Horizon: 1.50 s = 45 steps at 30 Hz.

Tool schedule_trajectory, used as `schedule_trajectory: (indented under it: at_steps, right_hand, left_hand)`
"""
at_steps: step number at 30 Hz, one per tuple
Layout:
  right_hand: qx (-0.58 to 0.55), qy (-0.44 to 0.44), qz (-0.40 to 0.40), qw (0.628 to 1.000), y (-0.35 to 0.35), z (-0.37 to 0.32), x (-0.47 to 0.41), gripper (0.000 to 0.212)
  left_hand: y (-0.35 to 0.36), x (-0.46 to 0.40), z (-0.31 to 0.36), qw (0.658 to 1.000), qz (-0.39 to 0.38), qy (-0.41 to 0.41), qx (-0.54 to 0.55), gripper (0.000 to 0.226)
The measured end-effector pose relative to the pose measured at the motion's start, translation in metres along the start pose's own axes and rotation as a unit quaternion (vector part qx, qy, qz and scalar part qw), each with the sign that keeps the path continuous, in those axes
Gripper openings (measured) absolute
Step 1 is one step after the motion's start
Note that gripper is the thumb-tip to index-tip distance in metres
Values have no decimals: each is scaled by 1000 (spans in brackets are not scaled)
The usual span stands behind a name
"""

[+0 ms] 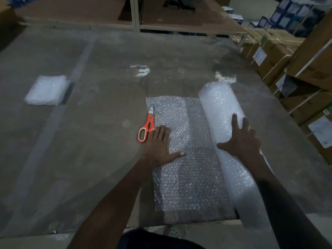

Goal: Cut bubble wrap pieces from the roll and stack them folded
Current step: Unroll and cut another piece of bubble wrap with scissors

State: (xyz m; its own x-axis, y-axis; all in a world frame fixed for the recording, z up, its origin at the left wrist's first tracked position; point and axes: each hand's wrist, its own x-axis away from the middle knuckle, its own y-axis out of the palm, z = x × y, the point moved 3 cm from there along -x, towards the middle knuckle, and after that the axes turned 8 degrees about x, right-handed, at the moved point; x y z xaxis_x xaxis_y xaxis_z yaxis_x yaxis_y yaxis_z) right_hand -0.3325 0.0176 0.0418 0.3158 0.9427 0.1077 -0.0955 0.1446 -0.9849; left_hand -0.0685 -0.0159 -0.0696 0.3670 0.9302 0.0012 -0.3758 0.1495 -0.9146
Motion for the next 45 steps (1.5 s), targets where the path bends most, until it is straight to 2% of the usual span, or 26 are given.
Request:
schedule_trajectory:
  at_steps: [5, 10, 13, 19, 24, 27, 33, 37, 39, 43, 45]
  right_hand:
    - [-19, -9, -6, 1000, -2, -1, 2, 127]
    - [-23, -14, -9, 1000, -4, -17, 9, 126]
    - [-16, -12, -10, 1000, -4, -26, 11, 126]
    - [-28, -7, -22, 999, -1, -19, 8, 126]
    - [-69, 4, -37, 997, -4, 11, 0, 120]
    - [-57, 3, -25, 998, -6, 15, 0, 110]
    - [-11, -11, 27, 1000, 7, 14, 10, 72]
    - [-6, -10, 57, 998, 6, 29, 9, 60]
    - [-23, -7, 42, 999, 10, 35, 9, 61]
    - [-34, 2, -1, 999, 17, 49, 9, 83]
    - [-54, 16, -9, 998, 14, 55, 9, 85]
  left_hand:
    - [-8, 3, -18, 999, -19, -35, -26, 131]
    - [-21, 5, -46, 998, -5, -26, -51, 130]
    - [-29, 8, -53, 997, -25, -19, -69, 128]
    - [-29, 1, -43, 994, -70, 20, -83, 119]
    - [-9, -10, -17, 995, -87, 49, -27, 108]
    - [2, -8, -12, 997, -67, 37, 7, 105]
    - [6, -5, -18, 998, -34, 43, 18, 103]
    - [8, -2, -19, 999, -33, 36, 18, 104]
    - [7, 1, -22, 999, -37, 29, 19, 106]
    - [6, 5, -23, 998, -53, 26, 7, 109]
    - [4, 4, -25, 998, -57, 27, 4, 109]
